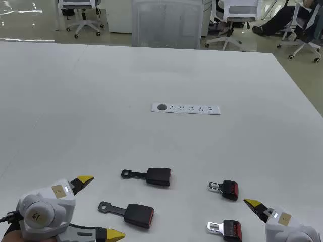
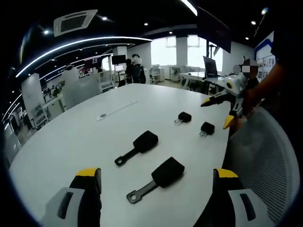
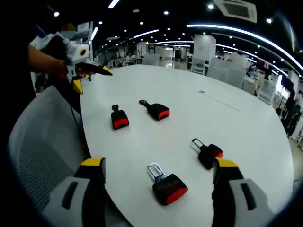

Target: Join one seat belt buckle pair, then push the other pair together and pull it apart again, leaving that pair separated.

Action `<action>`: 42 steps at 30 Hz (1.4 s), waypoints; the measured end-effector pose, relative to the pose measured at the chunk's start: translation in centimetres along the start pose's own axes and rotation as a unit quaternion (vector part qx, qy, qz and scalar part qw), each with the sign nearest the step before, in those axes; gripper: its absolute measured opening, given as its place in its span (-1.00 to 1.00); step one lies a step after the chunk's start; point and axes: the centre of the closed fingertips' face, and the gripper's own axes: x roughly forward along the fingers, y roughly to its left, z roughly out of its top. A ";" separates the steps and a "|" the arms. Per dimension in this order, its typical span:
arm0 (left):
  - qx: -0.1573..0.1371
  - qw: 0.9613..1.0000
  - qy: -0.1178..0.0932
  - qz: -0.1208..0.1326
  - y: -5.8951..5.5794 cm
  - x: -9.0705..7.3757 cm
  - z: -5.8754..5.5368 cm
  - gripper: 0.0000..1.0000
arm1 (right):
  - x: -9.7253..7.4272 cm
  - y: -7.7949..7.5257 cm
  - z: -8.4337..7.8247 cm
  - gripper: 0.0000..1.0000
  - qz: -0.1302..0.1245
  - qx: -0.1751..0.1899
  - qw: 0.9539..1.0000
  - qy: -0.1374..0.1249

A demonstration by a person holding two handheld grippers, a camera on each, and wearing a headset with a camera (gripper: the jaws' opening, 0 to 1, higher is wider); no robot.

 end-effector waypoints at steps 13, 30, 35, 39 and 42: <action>-0.001 1.000 0.001 -0.001 -0.1 0.1 -0.1 1.00 | 0.1 0.1 0.1 0.88 0.001 0.000 1.000 -0.001; -0.002 1.000 0.002 0.001 -0.2 -0.2 -0.3 0.99 | 0.0 0.3 -0.1 0.86 0.006 -0.005 1.000 0.002; -0.001 1.000 0.003 0.000 -0.1 -0.1 -0.2 0.99 | -0.1 0.2 -0.2 0.86 0.006 -0.008 1.000 0.006; 0.000 1.000 0.003 0.000 -0.1 -0.1 -0.2 0.99 | -0.1 0.3 -0.2 0.85 0.006 -0.007 1.000 0.005; 0.001 1.000 0.003 -0.001 -0.1 0.0 -0.2 0.99 | -0.1 0.3 -0.3 0.84 0.007 -0.007 1.000 0.005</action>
